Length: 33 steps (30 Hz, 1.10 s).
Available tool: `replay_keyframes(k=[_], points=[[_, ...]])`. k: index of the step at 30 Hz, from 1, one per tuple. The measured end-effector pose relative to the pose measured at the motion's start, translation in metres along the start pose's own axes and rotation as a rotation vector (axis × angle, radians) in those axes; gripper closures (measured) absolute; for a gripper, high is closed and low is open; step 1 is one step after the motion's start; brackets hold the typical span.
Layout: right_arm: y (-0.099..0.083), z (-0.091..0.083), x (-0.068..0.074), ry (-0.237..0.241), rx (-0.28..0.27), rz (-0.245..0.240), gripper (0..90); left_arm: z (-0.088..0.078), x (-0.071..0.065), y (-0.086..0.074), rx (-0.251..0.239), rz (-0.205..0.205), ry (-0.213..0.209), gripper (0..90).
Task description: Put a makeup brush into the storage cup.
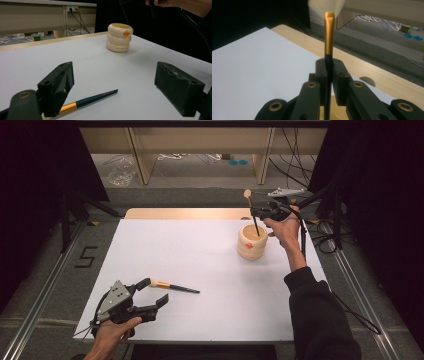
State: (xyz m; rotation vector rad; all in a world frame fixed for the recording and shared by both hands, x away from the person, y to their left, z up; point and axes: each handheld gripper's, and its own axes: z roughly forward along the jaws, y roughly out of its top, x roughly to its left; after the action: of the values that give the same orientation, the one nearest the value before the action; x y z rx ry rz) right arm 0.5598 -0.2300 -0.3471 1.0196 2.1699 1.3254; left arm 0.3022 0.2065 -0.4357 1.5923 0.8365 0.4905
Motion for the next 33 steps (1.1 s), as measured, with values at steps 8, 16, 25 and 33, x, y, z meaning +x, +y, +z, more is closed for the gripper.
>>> replay_keyframes(k=[8,16,25,33], points=[[-0.004,0.006,-0.001,-0.001,-0.006,0.016,84.6,0.0,0.0,0.0,-0.001,0.003,-0.001,15.8],[-0.007,0.01,-0.001,-0.004,0.012,0.016,84.6,0.0,0.0,0.0,-0.001,0.0,-0.001,15.8],[-0.012,0.015,0.0,-0.007,0.026,0.01,84.6,-0.001,0.0,0.0,0.002,0.0,0.001,15.8],[-0.015,0.019,0.0,-0.018,0.039,0.014,84.5,0.0,0.0,0.0,-0.002,-0.001,-0.001,15.8]])
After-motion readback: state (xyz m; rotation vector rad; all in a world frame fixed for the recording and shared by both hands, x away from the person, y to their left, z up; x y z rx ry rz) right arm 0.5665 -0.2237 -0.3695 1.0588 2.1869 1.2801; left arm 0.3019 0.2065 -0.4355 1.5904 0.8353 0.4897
